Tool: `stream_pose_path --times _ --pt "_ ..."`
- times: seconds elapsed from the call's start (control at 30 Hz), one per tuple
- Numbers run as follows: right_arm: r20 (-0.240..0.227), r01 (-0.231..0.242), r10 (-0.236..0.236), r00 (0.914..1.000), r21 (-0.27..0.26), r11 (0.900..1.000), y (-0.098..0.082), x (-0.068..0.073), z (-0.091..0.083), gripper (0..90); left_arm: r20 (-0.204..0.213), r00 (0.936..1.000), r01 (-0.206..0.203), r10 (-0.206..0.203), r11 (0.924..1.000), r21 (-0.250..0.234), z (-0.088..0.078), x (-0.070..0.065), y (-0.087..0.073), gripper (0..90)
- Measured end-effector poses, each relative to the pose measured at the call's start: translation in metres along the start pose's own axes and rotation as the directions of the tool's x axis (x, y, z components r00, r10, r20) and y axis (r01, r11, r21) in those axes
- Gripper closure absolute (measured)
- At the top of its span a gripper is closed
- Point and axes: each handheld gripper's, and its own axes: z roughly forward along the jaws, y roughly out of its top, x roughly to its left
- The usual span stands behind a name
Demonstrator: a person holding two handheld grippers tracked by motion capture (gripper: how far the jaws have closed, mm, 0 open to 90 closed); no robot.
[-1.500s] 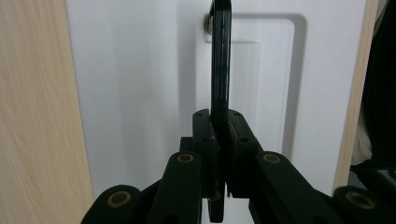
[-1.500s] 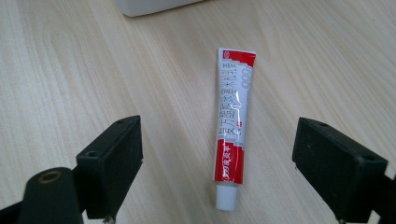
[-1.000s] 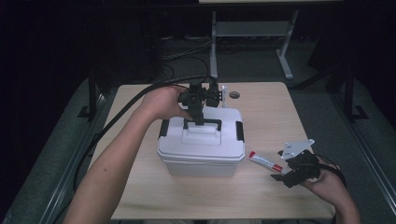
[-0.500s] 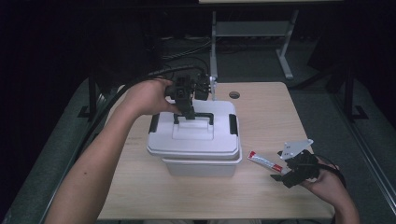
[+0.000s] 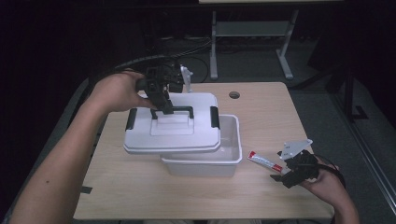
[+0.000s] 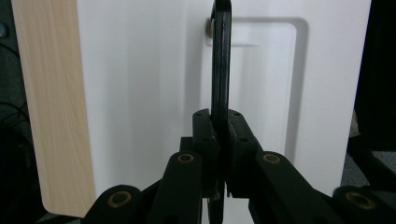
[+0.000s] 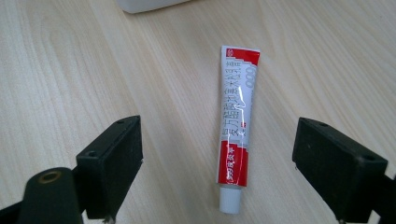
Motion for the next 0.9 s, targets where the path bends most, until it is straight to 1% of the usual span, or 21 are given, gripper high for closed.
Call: stream_pose_path --times 0.03,0.23,0.27,0.3,0.37,0.4,0.47,0.53,0.6,0.77,0.9 --pt "0.0 0.0 0.0 1.0 0.0 1.0 0.0 0.0 0.0 15.7 0.0 1.0 0.0 0.0 1.0 0.0 0.0 0.0 0.0 84.6" --pt "0.001 0.0 0.0 1.0 0.0 1.0 0.0 0.001 -0.001 15.8 -0.004 0.9994 0.034 -0.034 0.9994 -0.006 -0.007 -0.002 -0.024 84.6" --pt "0.002 0.002 -0.002 1.0 0.004 1.0 0.001 0.0 0.0 15.7 -0.006 0.9992 0.04 -0.04 0.9992 -0.004 -0.009 -0.003 -0.031 84.6" --pt "0.002 0.002 -0.002 1.0 0.004 1.0 0.001 0.0 0.0 15.7 -0.006 0.9992 0.04 -0.04 0.9992 -0.004 -0.009 -0.003 -0.031 84.6" --pt "0.001 0.001 -0.001 1.0 0.007 1.0 0.001 0.001 0.0 15.7 -0.008 0.9984 0.056 -0.056 0.9984 -0.01 -0.012 -0.005 -0.041 84.6" --pt "0.0 -0.001 0.001 1.0 0.008 1.0 0.001 0.001 0.0 15.7 -0.008 0.9985 0.055 -0.055 0.9985 -0.008 -0.014 -0.004 -0.045 84.6" --pt "0.0 -0.001 0.001 1.0 0.011 1.0 0.002 0.001 0.001 15.7 -0.009 0.9975 0.07 -0.07 0.9974 -0.017 -0.015 -0.006 -0.052 84.6" --pt "0.001 0.003 -0.003 1.0 0.011 1.0 0.002 0.001 0.001 15.8 -0.015 0.997 0.076 -0.076 0.997 -0.013 -0.017 -0.007 -0.059 84.6" --pt "0.001 0.002 -0.002 1.0 0.012 1.0 0.002 0.002 0.001 15.7 -0.018 0.9956 0.091 -0.092 0.9956 -0.019 -0.019 -0.009 -0.067 84.6" --pt "0.002 0.001 -0.001 1.0 0.013 1.0 0.002 0.002 0.001 15.7 -0.015 0.9947 0.102 -0.102 0.9946 -0.018 -0.018 -0.011 -0.082 84.6" --pt "0.003 -0.001 0.001 1.0 0.017 1.0 0.002 0.002 0.001 15.8 -0.01 0.9915 0.129 -0.13 0.9913 -0.024 -0.017 -0.013 -0.096 84.6"
